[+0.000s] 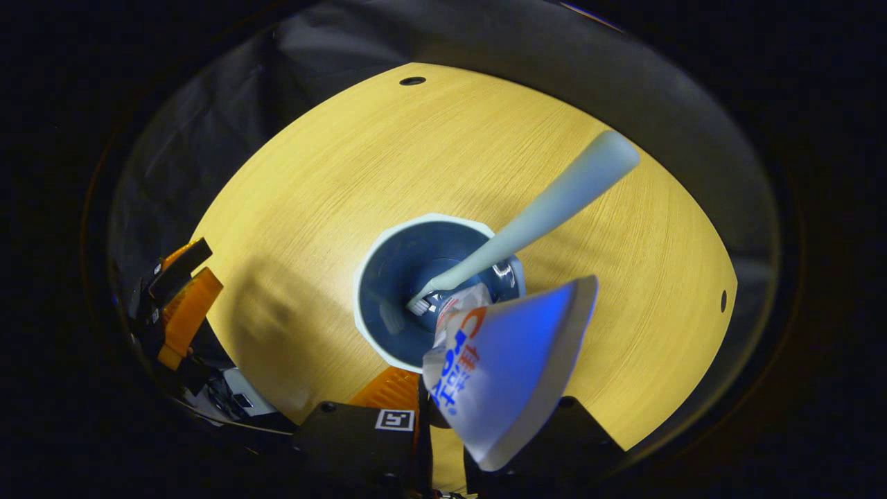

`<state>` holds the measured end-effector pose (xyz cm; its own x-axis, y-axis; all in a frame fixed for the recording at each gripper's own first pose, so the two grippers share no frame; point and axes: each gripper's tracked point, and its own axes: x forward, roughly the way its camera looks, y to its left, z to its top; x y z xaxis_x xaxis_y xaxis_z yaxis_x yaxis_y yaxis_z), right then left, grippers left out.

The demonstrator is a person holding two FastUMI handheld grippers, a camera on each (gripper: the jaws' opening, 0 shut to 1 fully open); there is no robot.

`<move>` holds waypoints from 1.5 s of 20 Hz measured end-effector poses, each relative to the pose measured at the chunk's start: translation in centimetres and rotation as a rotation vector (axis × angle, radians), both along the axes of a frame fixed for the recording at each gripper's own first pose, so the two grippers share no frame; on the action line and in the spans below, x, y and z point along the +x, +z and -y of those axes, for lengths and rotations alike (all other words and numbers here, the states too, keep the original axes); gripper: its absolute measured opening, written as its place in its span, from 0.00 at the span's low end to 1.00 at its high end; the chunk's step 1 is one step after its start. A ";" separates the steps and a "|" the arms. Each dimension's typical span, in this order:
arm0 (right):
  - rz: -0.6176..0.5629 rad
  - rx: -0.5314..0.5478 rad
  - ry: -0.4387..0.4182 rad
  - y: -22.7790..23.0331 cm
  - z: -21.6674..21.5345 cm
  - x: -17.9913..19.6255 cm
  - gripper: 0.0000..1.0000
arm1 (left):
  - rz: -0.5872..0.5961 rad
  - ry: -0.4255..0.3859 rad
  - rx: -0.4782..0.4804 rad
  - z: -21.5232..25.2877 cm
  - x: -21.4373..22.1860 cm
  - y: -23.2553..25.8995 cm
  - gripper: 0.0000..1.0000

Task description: Put the toothbrush and toothpaste on the desktop into the cup, then pick up the cup and place it on the coaster on the desktop.

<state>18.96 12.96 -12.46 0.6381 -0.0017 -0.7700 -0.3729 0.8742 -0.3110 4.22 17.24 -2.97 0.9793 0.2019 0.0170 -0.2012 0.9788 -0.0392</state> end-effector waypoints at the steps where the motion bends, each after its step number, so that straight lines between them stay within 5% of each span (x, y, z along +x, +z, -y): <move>1: -0.005 -0.014 -0.002 -0.6 0.1 0.0 0.16 | -0.001 0.002 -0.004 -0.2 0.1 0.0 0.95; 9: 0.010 0.028 0.008 0.8 0.2 -0.9 0.24 | -0.002 -0.014 0.007 0.5 0.8 0.5 0.94; 12: 0.047 0.099 0.036 2.5 -0.6 -2.2 0.92 | -0.002 -0.036 0.028 1.2 0.8 1.0 0.94; 13: 0.071 0.120 0.036 2.7 -0.7 -2.5 1.00 | -0.004 -0.040 0.043 1.5 1.0 1.4 0.94; 24: 0.451 0.608 -0.157 8.2 3.6 -9.2 0.99 | 0.048 -0.130 0.035 8.8 1.0 6.9 0.94; 30: 0.630 0.690 -0.166 12.2 5.8 -13.7 0.99 | 0.012 -0.176 0.070 13.2 0.6 6.9 0.94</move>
